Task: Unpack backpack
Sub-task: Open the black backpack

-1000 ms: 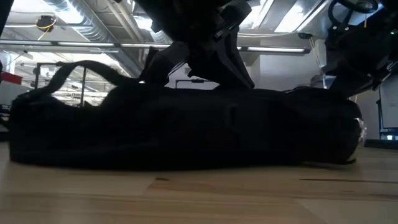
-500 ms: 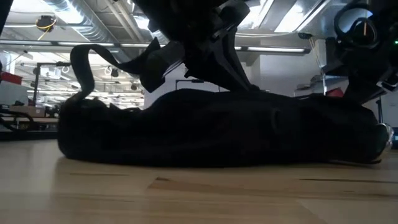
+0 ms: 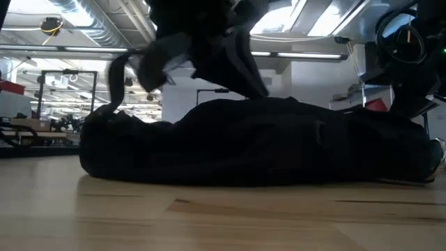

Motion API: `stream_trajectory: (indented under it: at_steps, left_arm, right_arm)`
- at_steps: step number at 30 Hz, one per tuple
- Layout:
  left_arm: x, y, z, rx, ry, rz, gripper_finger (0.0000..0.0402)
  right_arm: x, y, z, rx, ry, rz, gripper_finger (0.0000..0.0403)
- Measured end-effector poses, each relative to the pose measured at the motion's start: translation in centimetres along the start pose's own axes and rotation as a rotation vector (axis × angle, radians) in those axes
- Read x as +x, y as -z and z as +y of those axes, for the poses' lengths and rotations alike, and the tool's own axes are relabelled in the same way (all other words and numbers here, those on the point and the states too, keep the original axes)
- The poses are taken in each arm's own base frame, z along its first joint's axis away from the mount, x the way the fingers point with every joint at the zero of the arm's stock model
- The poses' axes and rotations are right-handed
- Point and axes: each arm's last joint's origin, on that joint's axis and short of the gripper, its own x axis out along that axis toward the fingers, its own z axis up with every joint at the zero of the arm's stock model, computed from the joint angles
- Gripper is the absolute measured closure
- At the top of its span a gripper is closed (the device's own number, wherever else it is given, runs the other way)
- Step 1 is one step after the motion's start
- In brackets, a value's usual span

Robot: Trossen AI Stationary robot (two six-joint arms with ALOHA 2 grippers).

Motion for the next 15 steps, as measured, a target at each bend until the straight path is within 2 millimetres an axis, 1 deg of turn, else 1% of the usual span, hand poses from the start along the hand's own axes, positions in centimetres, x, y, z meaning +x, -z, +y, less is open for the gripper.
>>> stream_trajectory:
  at_steps: [6,12,15]
  left_arm:
    - [-1.5,0.0,-0.6,-0.039,0.056,0.020,0.0401]
    - [-2.1,0.5,-1.4,-0.067,0.201,0.048,0.0401]
    - [-2.1,0.7,-1.5,-0.067,0.229,0.055,0.0401]
  right_arm:
    - [0.0,0.0,0.1,0.006,-0.008,-0.002,0.0401]
    - [0.0,-0.1,0.3,-0.002,-0.026,-0.005,0.0401]
    - [0.0,-0.1,0.3,-0.004,-0.029,-0.006,0.0401]
